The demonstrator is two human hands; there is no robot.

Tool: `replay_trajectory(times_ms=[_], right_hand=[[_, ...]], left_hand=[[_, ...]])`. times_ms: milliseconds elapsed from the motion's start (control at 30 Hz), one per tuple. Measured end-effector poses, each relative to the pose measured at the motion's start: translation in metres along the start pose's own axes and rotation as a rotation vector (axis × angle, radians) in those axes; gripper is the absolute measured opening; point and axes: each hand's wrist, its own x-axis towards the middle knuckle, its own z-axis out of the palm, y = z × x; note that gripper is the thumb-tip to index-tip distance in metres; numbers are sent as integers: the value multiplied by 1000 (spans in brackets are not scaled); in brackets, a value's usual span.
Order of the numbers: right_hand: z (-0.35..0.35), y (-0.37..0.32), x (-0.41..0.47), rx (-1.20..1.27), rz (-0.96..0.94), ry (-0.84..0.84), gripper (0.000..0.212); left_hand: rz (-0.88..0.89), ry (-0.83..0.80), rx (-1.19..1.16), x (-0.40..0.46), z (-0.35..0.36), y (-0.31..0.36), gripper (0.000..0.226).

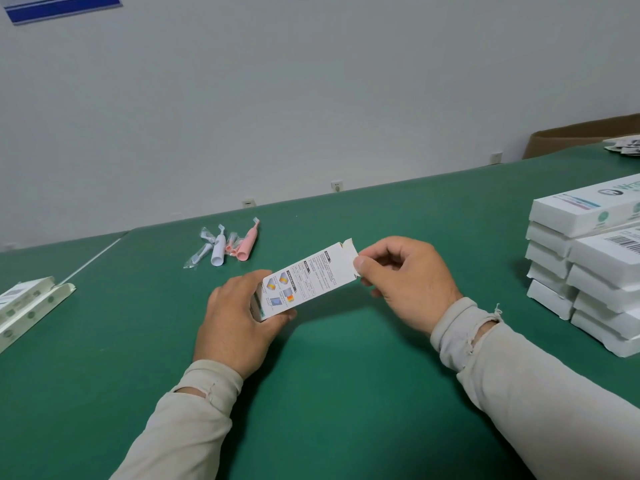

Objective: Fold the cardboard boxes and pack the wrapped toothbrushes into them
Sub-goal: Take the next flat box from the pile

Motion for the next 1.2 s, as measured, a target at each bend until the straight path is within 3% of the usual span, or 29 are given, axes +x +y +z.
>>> replay_trajectory(times_ms=[267,433,567,667,833,933,1033,1100,1200], right_hand=[[0,2,-2,-33,-15,14,20],[4,3,-5,45,-27,-62,4],[8,6,-8,69,-33,-104,26],[7,11,-2,110,19,-41,35],[0,18,10,233,200,167,25],[-8,18,13,294,251,170,23],[-15,13,15,377,325,178,19],[-21,14,13,252,330,220,15],[-28,16,4,-130,239,168,8]], left_hand=[[-8,-9,58,-2,-3,7,48],[-23,-19,56,-4,-5,10,47],[-65,-37,26,-4,-7,7,65],[-52,-80,-27,-5,-6,7,76],[-40,-109,-192,-7,-7,4,52],[-61,-191,-372,-9,-7,7,43],[-96,-163,-519,-10,-10,15,36],[-97,-96,-572,-9,-22,30,38],[4,-42,-579,-10,-41,77,43]])
